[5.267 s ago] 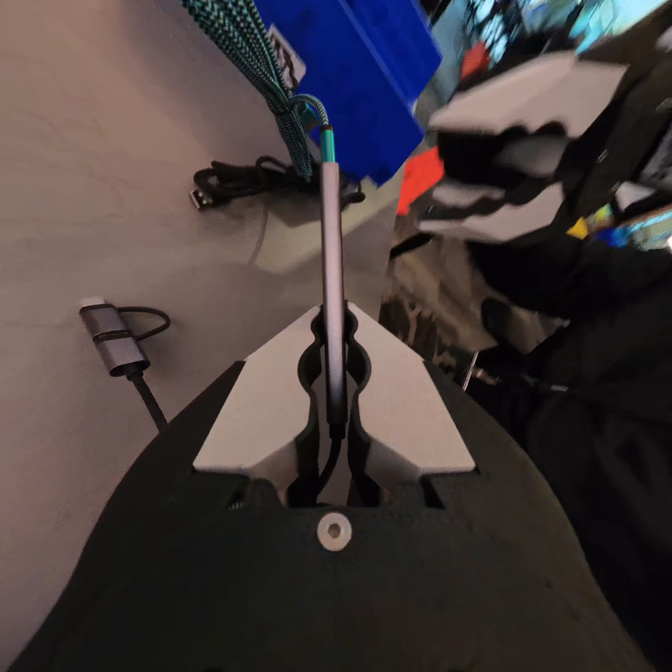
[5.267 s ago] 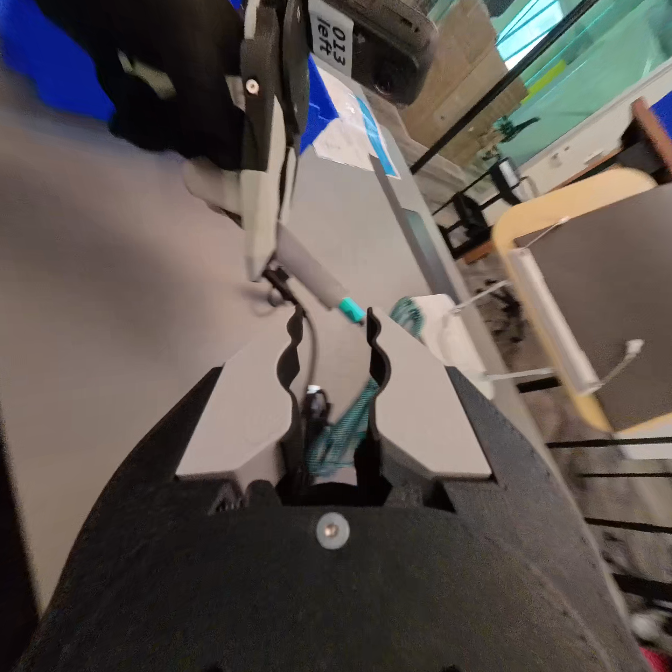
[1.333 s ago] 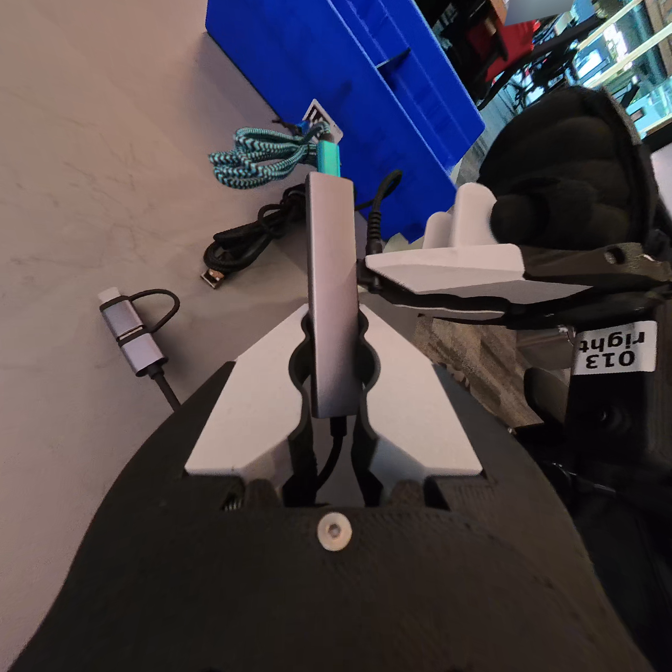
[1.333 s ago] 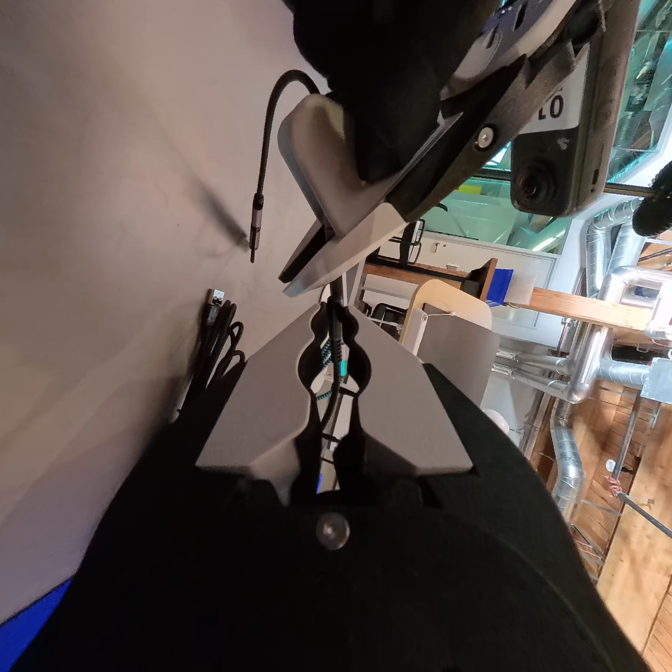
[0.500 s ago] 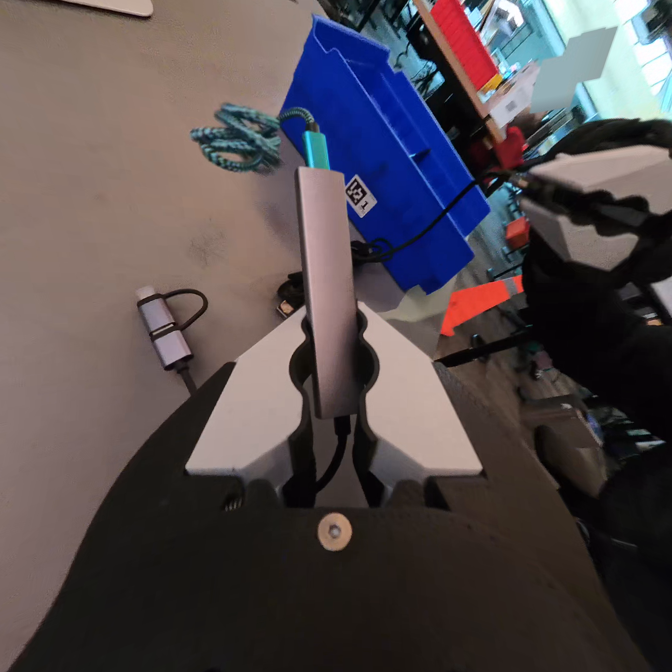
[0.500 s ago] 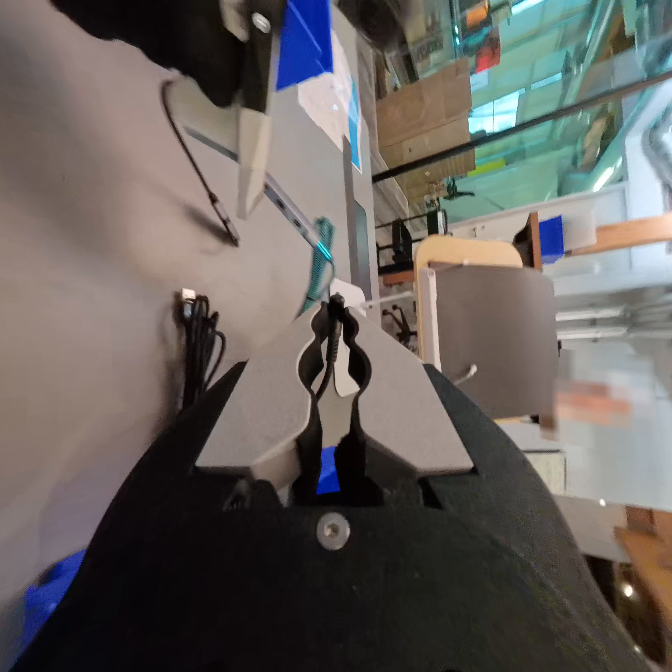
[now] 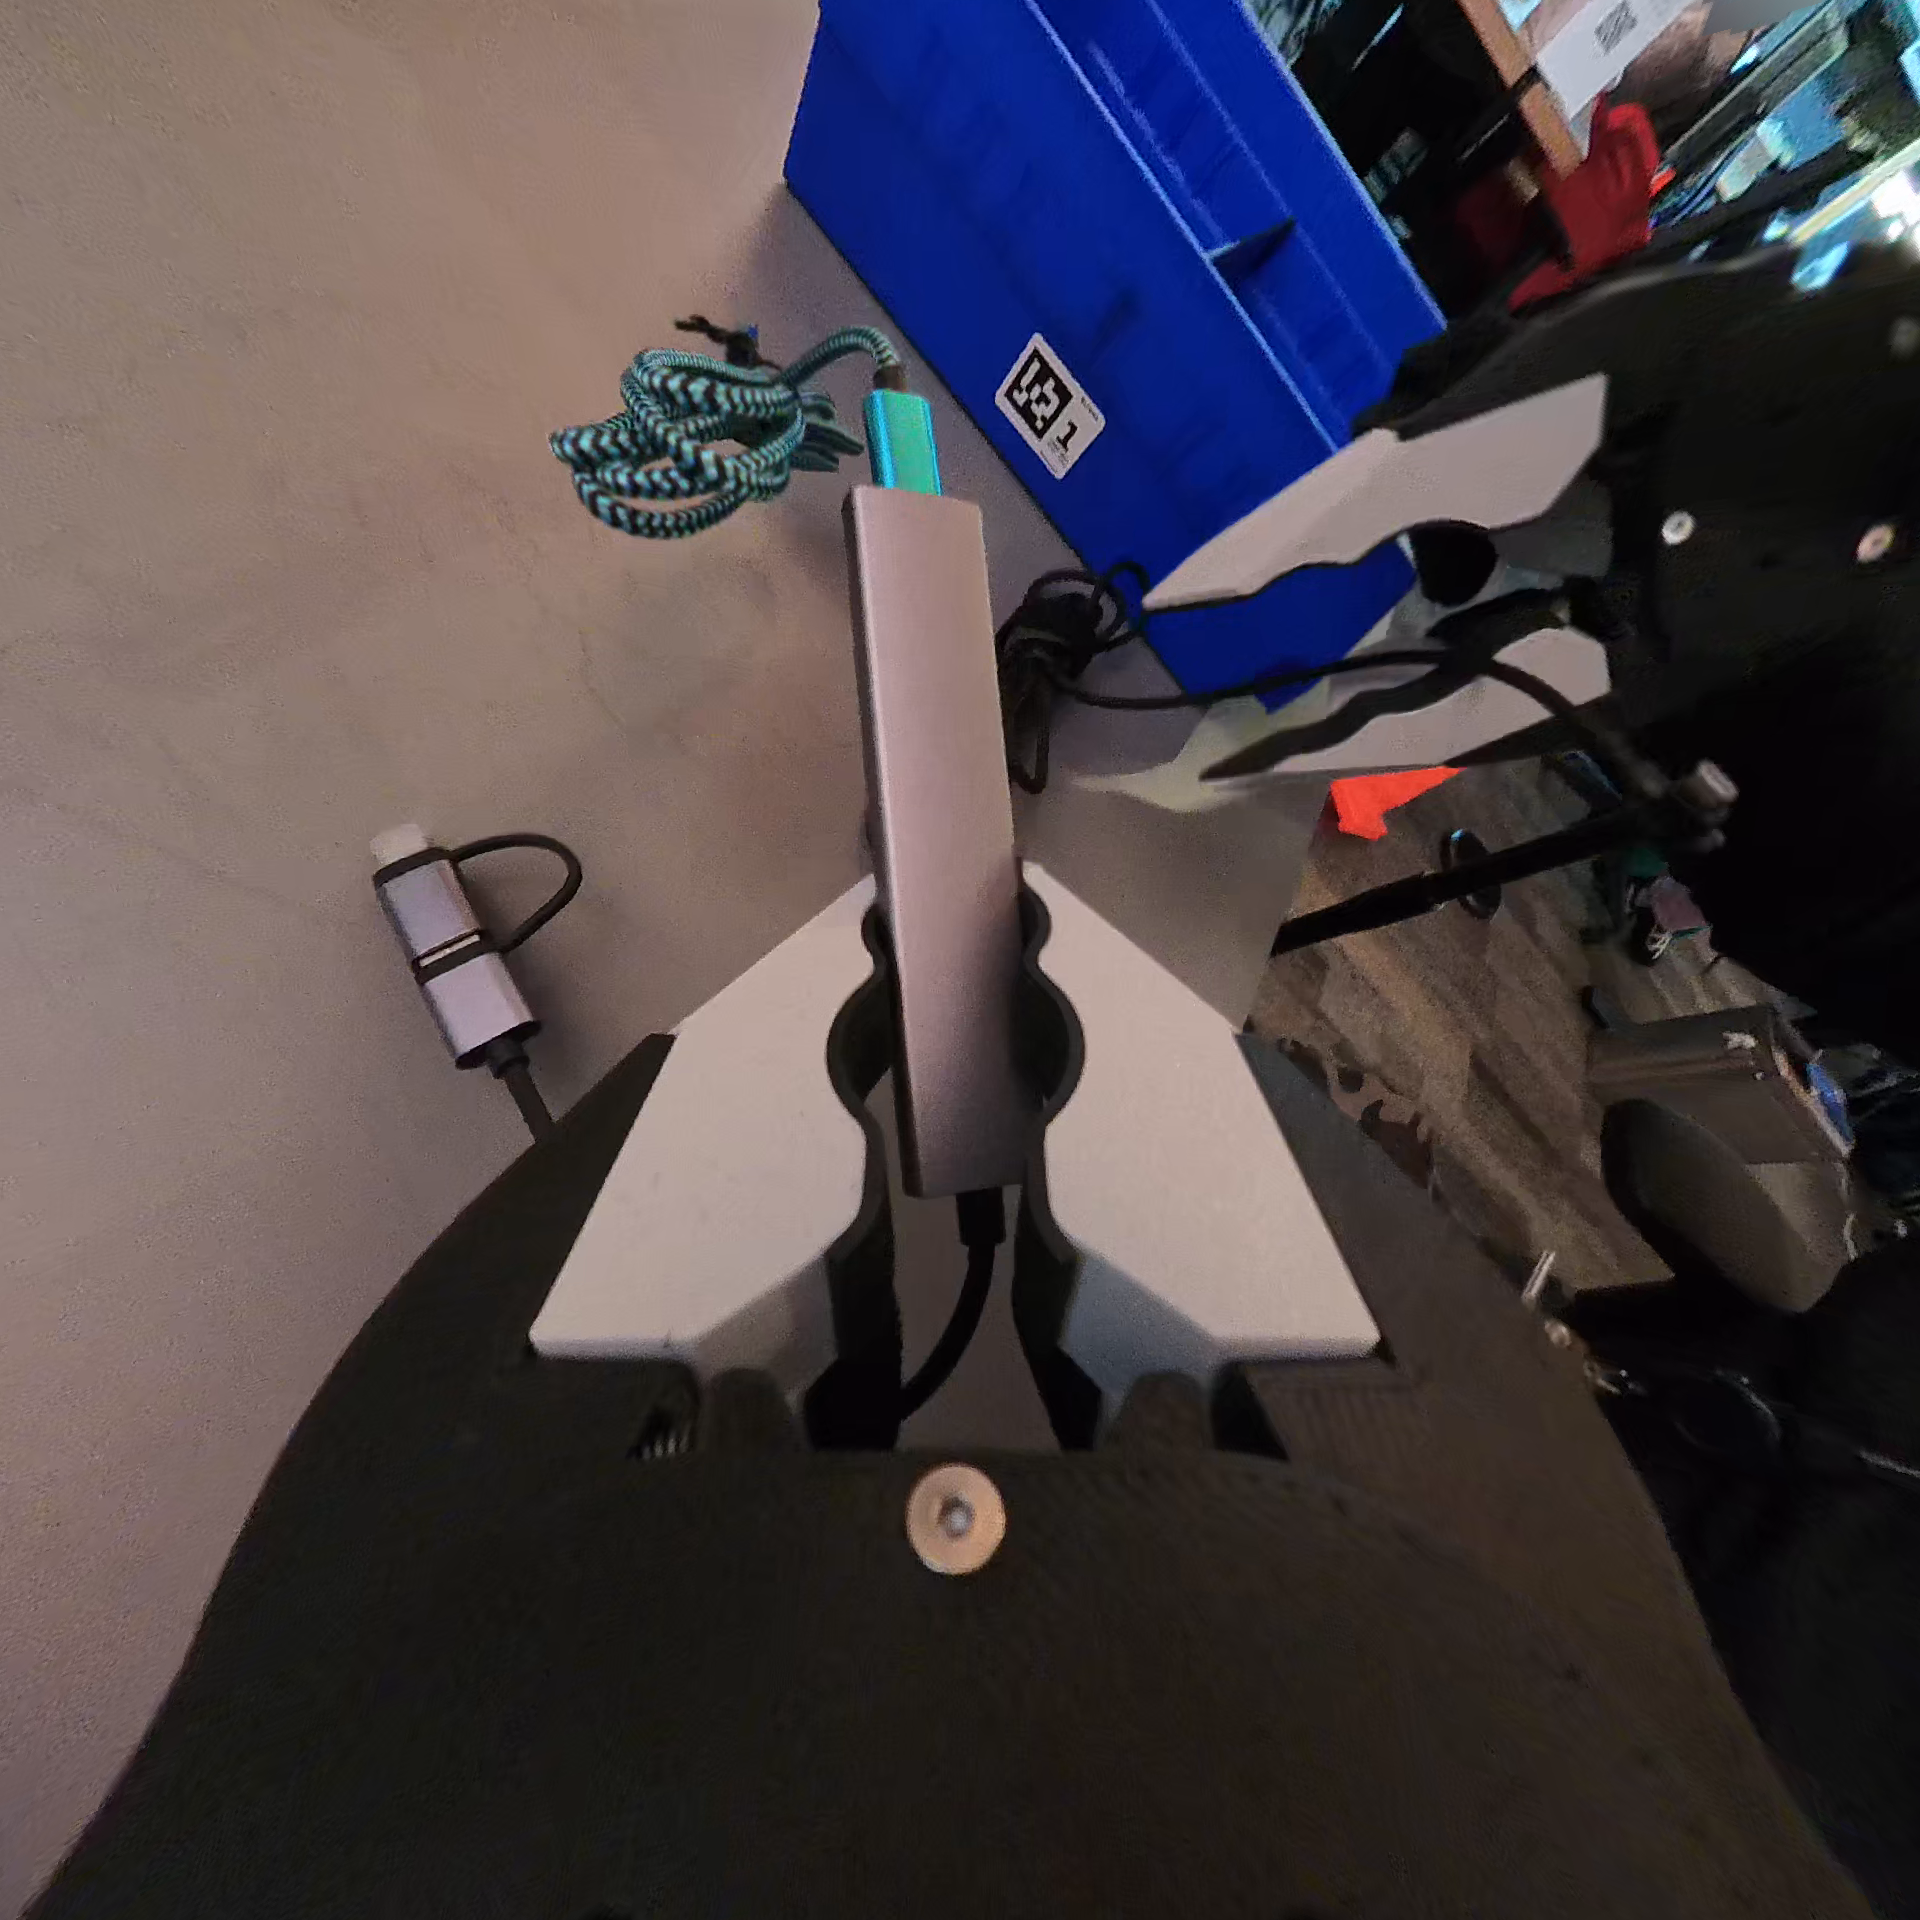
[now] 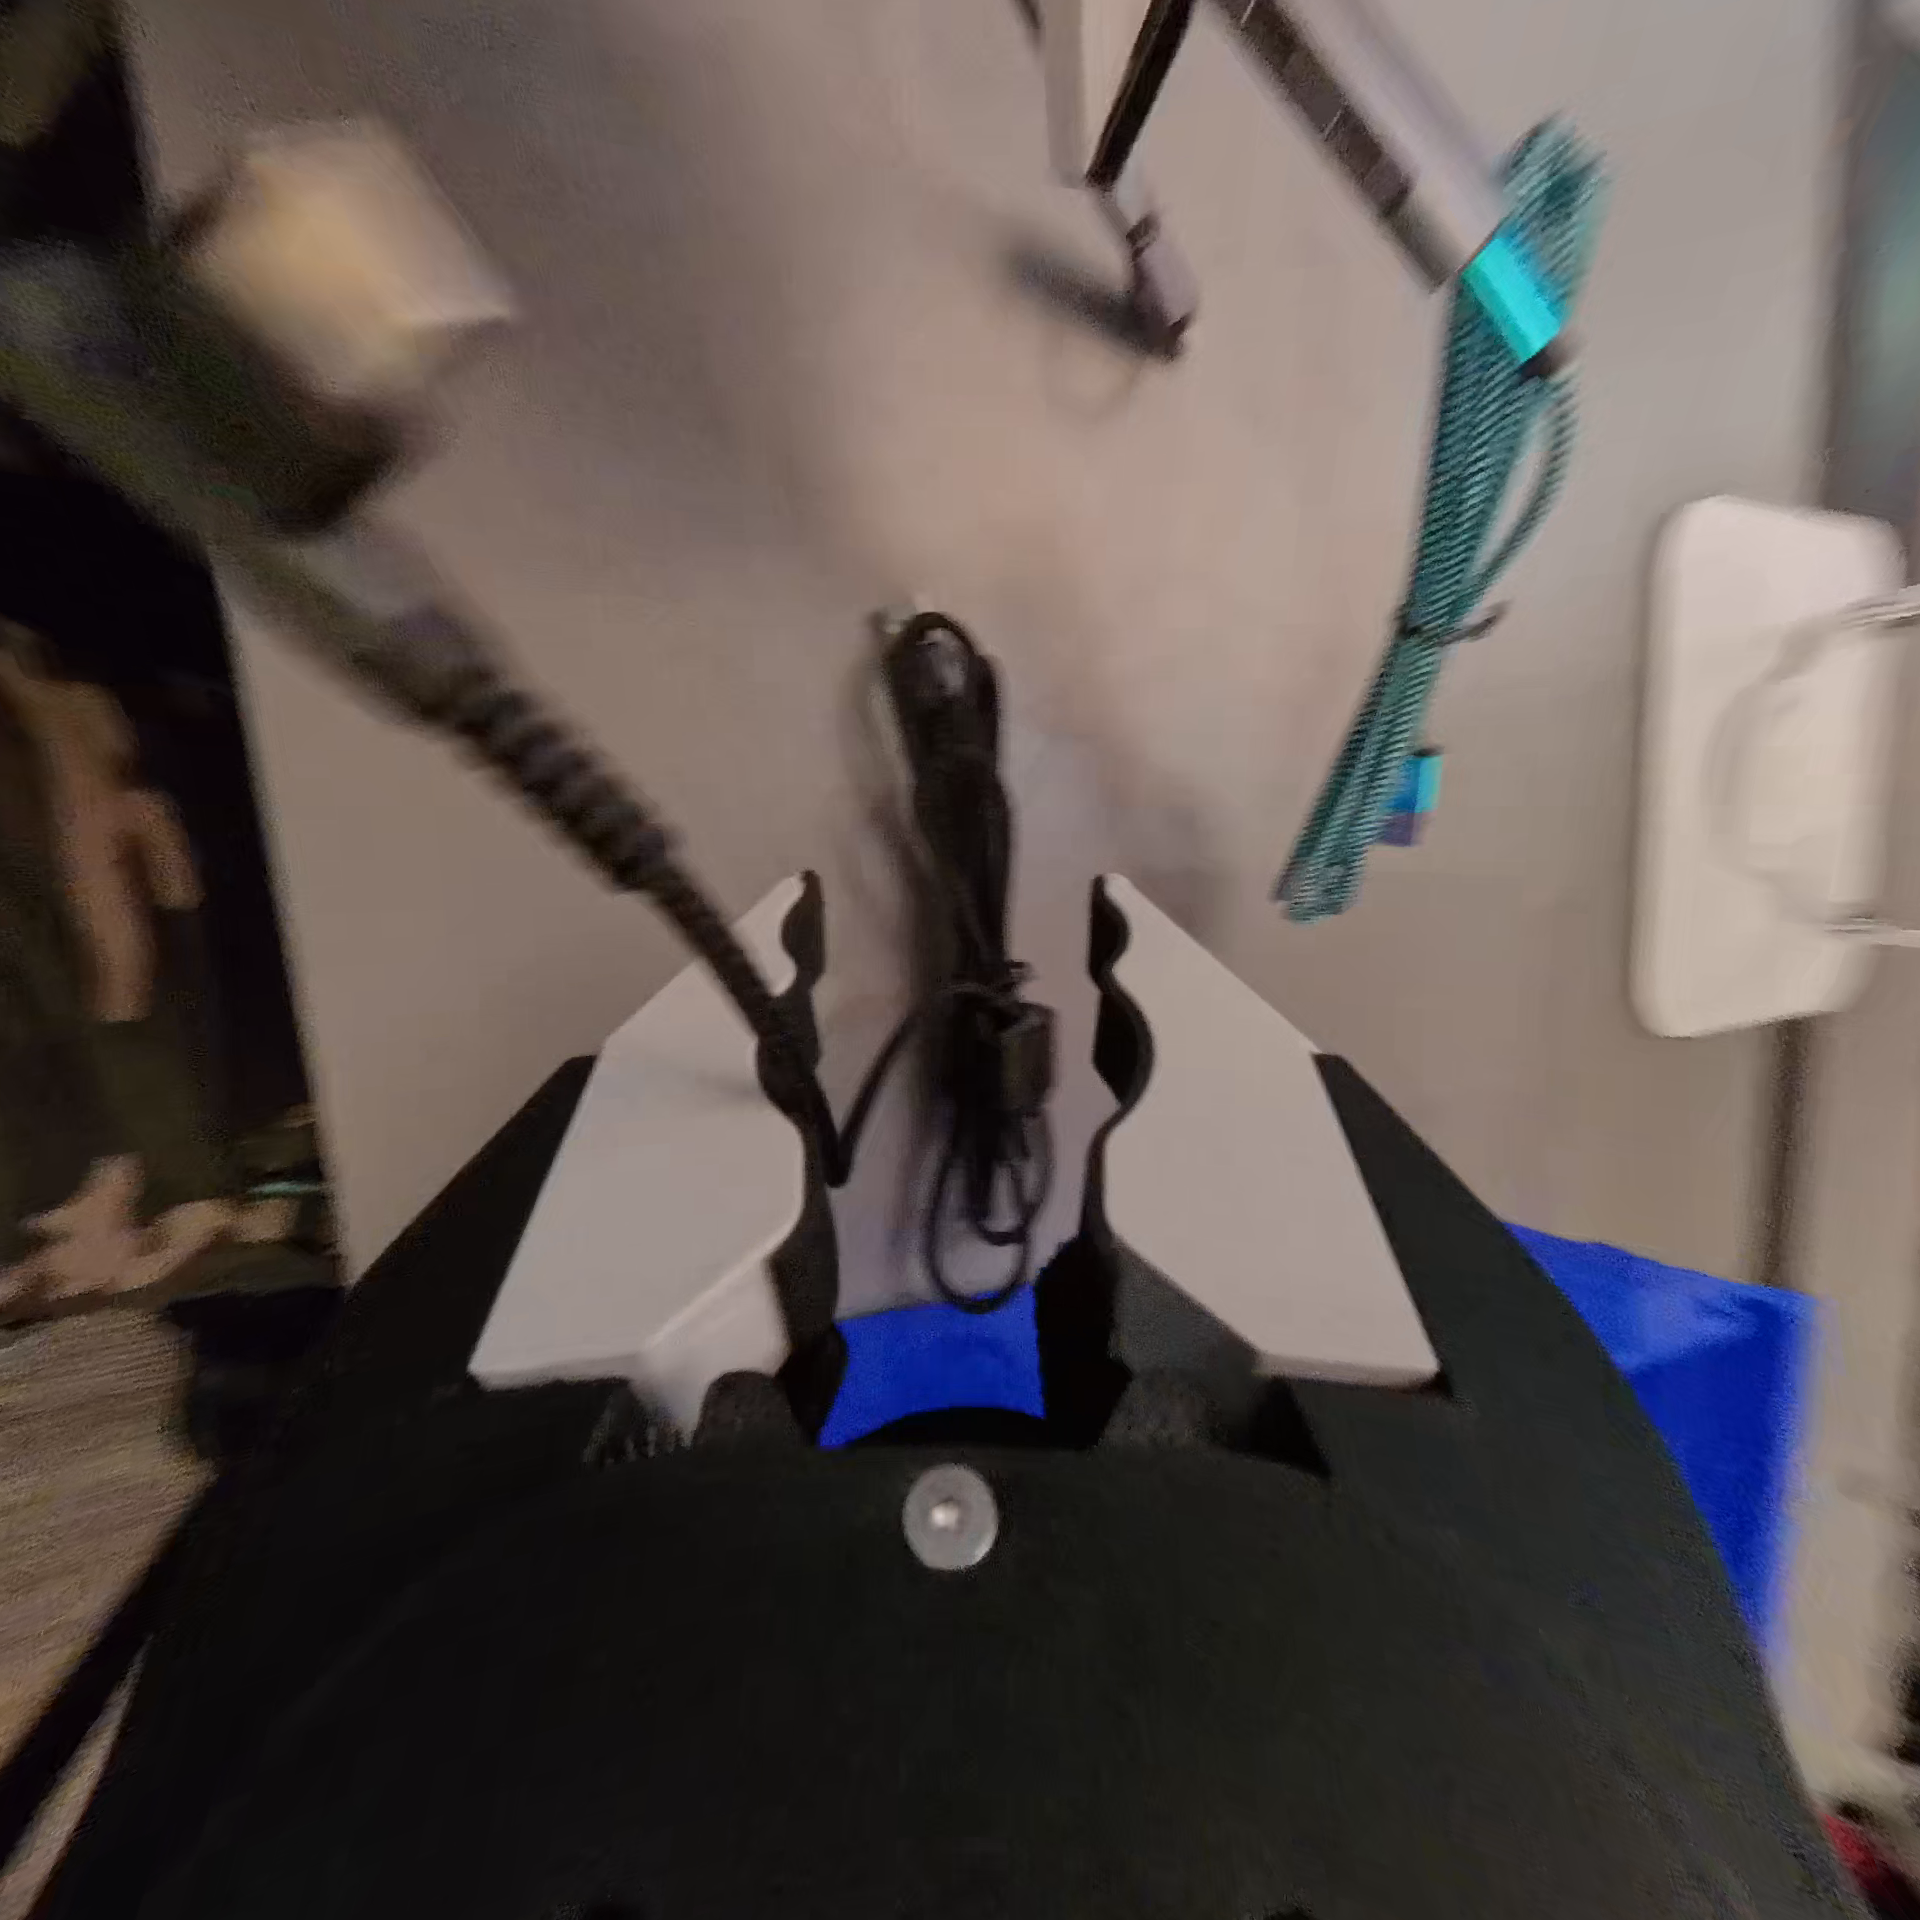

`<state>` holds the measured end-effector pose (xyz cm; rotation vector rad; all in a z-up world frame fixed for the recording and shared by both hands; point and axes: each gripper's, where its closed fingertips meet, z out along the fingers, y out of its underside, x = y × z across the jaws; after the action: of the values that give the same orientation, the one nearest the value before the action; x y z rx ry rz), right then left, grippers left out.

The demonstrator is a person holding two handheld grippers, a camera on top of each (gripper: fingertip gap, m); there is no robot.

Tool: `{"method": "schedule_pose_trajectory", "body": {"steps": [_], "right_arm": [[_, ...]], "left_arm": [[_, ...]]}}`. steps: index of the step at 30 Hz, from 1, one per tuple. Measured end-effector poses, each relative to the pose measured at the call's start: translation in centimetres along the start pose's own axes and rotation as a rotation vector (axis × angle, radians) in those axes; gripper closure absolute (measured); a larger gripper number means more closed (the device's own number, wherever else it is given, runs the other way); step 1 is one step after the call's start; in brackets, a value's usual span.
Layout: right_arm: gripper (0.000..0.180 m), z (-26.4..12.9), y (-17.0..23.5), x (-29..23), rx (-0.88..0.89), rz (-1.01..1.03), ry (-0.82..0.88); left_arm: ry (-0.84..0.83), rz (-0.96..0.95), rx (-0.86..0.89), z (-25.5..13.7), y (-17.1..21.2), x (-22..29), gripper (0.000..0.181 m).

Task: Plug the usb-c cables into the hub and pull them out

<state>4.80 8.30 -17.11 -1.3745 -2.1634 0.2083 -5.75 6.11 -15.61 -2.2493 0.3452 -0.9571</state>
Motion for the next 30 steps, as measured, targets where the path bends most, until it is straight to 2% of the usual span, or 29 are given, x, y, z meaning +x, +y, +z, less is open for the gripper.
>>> {"method": "schedule_pose_trajectory", "body": {"steps": [2, 4, 6, 9, 12, 14, 17, 19, 21, 22, 24, 27, 29, 30], "right_arm": [[0.114, 0.4, 0.8, -0.5, -0.055, 0.059, -0.074], [0.119, 0.8, 1.7, 0.2, -0.124, 0.045, -0.056], [0.124, 1.6, 2.5, -0.1, -0.201, 0.019, -0.113], [0.121, 3.0, 4.6, -0.5, -0.382, -0.014, -0.183], [0.12, 4.1, 5.0, 0.3, -0.449, -0.054, -0.187], [0.107, 4.0, 5.5, 0.8, -0.525, -0.094, -0.193], [0.105, 2.3, 3.7, -0.5, -0.473, -0.075, -0.335], [0.099, 1.2, 3.0, 0.7, -0.45, -0.078, -0.315], [0.079, 1.2, 3.0, 3.3, -0.456, -0.132, -0.209], [0.076, 1.3, 3.4, 4.2, -0.49, -0.187, -0.172], [0.062, 2.3, 3.4, 4.9, -0.493, -0.283, -0.155], [0.066, 4.2, 3.7, 4.4, -0.498, -0.361, -0.238], [0.085, 5.7, 4.7, 4.3, -0.534, -0.411, -0.297], [0.089, 6.5, 5.0, 4.4, -0.539, -0.407, -0.311]], "left_arm": [[-0.009, 0.011, -0.024, -0.4, 0.6, 0.1, 0.164], [-0.015, 0.017, -0.036, -0.8, 1.1, 0.2, 0.164], [-0.016, 0.015, -0.035, -1.3, 1.4, 0.1, 0.164], [-0.013, 0.002, -0.014, -1.9, 1.6, 0.0, 0.164], [-0.016, -0.002, 0.016, -2.5, 1.4, -0.1, 0.164], [-0.021, -0.004, 0.03, -3.0, 1.3, -0.3, 0.164], [-0.035, -0.005, 0.059, -4.0, 0.8, -0.7, 0.163], [-0.033, -0.012, 0.076, -4.5, 0.5, -0.8, 0.164], [-0.032, -0.023, 0.086, -4.8, 0.4, -1.1, 0.163], [-0.025, -0.028, 0.088, -4.9, 0.3, -1.1, 0.164], [-0.026, -0.03, 0.086, -4.9, 0.4, -1.2, 0.163], [-0.03, -0.03, 0.089, -4.9, 0.3, -1.3, 0.164], [-0.033, -0.031, 0.091, -5.1, 0.2, -1.4, 0.164], [-0.041, -0.031, 0.095, -5.2, 0.1, -1.5, 0.164]]}}
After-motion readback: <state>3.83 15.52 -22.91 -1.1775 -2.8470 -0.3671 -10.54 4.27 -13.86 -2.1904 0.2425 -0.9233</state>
